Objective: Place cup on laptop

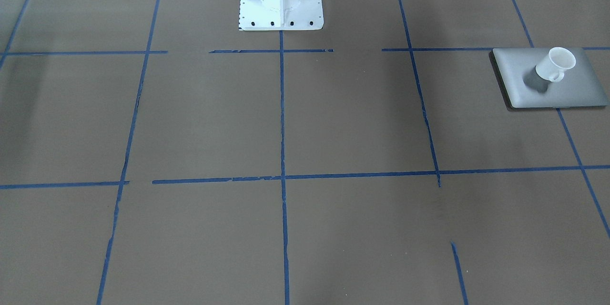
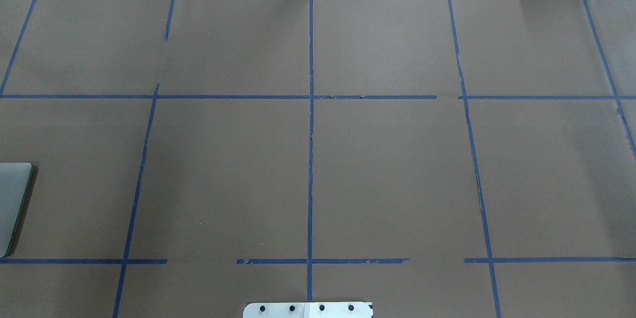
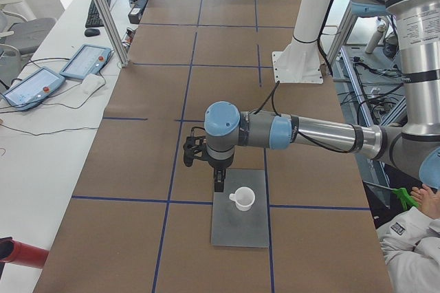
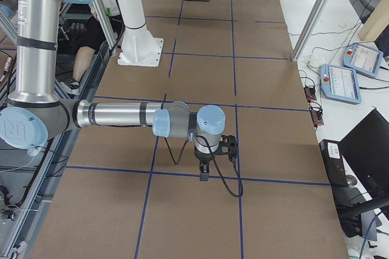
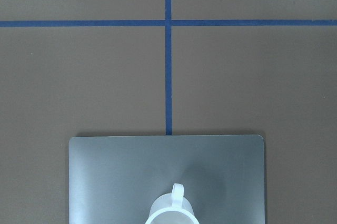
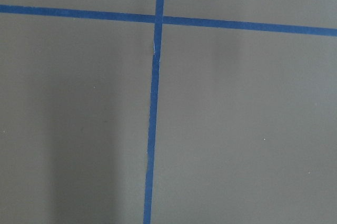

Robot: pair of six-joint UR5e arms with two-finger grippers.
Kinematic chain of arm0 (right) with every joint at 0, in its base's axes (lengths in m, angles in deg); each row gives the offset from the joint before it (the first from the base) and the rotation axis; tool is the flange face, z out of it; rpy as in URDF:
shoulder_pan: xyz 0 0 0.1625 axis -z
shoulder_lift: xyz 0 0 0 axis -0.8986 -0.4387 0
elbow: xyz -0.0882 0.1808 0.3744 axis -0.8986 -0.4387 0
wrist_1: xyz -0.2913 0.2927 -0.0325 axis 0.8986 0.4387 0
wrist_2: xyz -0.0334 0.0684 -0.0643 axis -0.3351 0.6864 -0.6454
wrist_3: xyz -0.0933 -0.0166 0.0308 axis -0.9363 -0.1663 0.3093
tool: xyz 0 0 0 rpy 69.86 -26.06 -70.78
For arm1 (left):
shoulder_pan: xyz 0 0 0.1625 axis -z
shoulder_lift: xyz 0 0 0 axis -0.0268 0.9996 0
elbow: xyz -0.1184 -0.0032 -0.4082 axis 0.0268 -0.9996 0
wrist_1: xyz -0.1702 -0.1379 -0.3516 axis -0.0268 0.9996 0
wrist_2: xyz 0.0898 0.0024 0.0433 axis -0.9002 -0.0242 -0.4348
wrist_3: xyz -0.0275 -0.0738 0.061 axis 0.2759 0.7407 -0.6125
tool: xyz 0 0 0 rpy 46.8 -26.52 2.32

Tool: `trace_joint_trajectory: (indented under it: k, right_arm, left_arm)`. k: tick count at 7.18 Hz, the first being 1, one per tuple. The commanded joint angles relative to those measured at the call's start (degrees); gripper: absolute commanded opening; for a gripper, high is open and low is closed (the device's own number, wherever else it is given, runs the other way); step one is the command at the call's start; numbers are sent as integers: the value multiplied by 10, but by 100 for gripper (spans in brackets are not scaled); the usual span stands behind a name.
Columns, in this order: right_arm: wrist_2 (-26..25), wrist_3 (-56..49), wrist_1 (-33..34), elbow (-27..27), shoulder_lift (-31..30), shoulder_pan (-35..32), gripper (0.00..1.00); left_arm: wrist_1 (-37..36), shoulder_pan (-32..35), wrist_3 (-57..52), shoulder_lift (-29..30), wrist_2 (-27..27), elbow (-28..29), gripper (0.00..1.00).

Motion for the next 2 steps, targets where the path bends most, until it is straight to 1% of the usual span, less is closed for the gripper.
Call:
trace_joint_trajectory:
  k: [1, 2]
  right_arm:
    - [0, 0, 0, 0, 0, 0, 100]
    - [0, 0, 0, 0, 0, 0, 100]
  left_arm:
    - [0, 8, 0, 5, 0, -1, 100]
    - [0, 8, 0, 3, 0, 3, 100]
